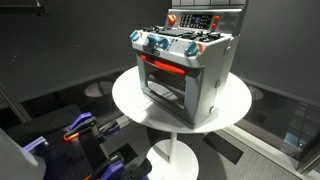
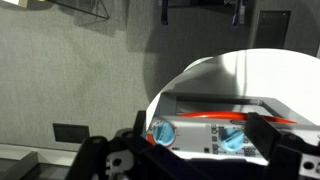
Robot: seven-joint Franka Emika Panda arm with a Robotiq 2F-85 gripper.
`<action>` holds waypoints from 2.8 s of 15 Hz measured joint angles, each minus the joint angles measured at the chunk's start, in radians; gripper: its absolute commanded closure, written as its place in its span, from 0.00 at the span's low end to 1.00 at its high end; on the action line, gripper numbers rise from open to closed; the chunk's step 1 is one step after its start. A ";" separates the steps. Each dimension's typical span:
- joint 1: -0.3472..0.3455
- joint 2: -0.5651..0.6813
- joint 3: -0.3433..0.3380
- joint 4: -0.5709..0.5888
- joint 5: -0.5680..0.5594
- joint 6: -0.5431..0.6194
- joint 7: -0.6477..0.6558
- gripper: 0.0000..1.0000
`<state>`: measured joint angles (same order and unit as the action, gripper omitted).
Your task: Press the top button on the stove
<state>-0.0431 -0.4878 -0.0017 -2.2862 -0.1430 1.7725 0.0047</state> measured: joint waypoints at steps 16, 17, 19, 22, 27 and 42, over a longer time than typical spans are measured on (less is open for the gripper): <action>0.000 0.102 -0.006 0.080 -0.055 0.087 -0.031 0.00; 0.000 0.102 -0.006 0.080 -0.055 0.087 -0.031 0.00; 0.000 0.102 -0.006 0.081 -0.055 0.087 -0.031 0.00; 0.000 0.102 -0.005 0.081 -0.055 0.087 -0.031 0.00; 0.000 0.102 -0.005 0.081 -0.055 0.087 -0.032 0.00; 0.000 0.190 -0.008 0.082 -0.055 0.347 -0.032 0.00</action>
<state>-0.0434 -0.2983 -0.0101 -2.2045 -0.1982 2.1195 -0.0269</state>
